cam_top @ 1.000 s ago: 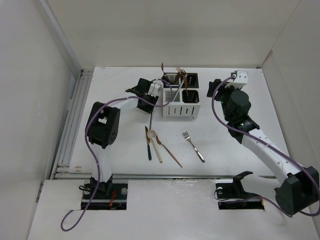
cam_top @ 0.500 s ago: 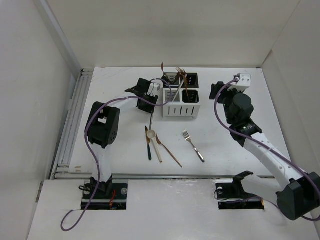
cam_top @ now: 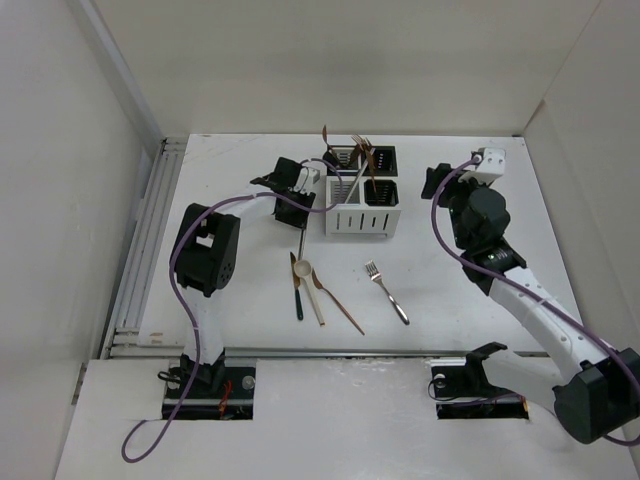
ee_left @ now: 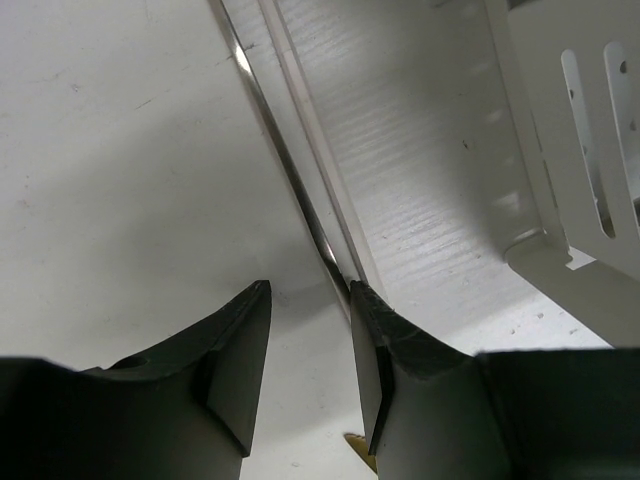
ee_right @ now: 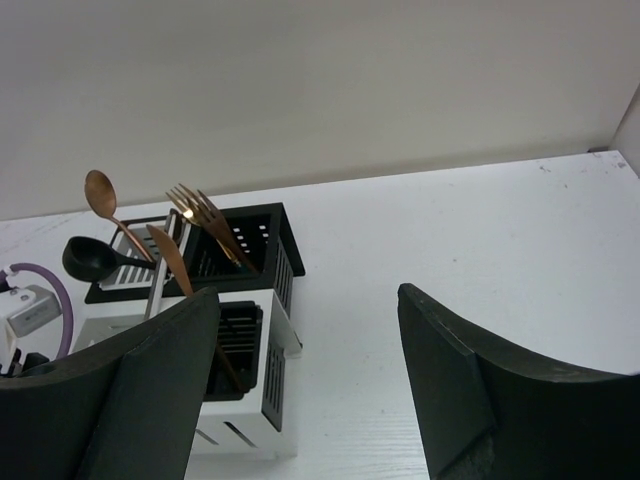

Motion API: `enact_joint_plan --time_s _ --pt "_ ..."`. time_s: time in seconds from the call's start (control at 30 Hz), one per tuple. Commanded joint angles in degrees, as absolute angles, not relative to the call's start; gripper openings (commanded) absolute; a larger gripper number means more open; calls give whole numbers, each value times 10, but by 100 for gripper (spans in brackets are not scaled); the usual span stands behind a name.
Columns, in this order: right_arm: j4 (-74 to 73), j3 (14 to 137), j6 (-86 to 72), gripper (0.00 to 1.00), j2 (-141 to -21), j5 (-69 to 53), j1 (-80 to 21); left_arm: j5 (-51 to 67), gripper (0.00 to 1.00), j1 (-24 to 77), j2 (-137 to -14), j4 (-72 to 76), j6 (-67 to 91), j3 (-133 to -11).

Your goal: Sort the eating utensils into containers

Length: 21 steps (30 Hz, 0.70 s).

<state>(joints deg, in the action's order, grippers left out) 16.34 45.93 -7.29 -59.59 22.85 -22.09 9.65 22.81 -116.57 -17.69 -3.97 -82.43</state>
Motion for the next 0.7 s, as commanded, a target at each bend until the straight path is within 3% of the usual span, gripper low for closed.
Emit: enact_joint_plan --time_s 0.0,0.4,0.6,0.67 --pt "171 453 -68 77 -581 243 -217 86 35 232 -1178 -207 -39 -835" --pt "171 453 -68 77 -576 243 -212 35 19 171 -1157 -232 -84 -798" --pt "171 453 -68 77 -581 243 -212 30 19 171 -1167 -255 -98 -809" --pt "171 453 -68 77 -581 243 -212 42 25 171 -1167 -270 -98 -815"
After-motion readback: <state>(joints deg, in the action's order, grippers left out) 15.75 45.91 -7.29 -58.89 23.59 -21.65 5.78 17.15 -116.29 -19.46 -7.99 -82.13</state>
